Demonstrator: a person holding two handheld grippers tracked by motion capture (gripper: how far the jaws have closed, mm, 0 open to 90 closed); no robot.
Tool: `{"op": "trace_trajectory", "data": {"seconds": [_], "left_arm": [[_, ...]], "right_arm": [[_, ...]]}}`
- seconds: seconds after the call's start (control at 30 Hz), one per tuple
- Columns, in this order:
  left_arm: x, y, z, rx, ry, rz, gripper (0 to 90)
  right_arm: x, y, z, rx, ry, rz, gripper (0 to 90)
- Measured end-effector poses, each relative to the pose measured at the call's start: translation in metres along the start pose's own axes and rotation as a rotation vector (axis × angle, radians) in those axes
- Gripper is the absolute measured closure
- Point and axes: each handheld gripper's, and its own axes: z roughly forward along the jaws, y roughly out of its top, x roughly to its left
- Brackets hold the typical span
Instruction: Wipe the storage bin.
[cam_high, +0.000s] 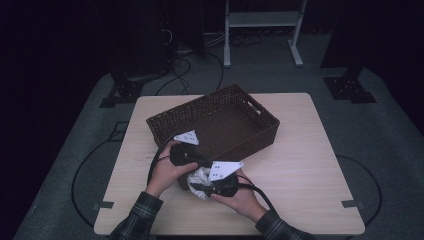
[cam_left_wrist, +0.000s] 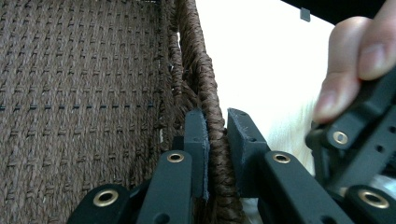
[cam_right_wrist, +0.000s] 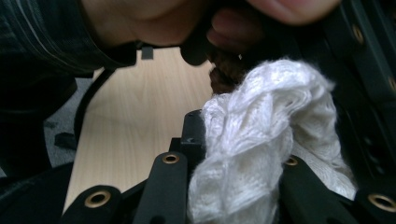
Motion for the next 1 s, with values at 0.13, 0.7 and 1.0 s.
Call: {"op": "trace_trajectory", "data": {"seconds": [0.13, 0.7, 1.0], "left_arm": [[0.000, 0.000, 0.000, 0.000, 0.000, -0.001, 78.1], [0.000, 0.000, 0.000, 0.003, 0.003, 0.003, 78.1], [0.000, 0.000, 0.000, 0.002, 0.002, 0.004, 78.1]], "right_arm": [[0.002, 0.004, 0.004, -0.006, 0.003, -0.011, 74.6], [0.000, -0.015, 0.030, 0.069, 0.013, 0.005, 75.0], [-0.001, -0.034, 0.044, 0.127, 0.036, 0.045, 74.9]]}}
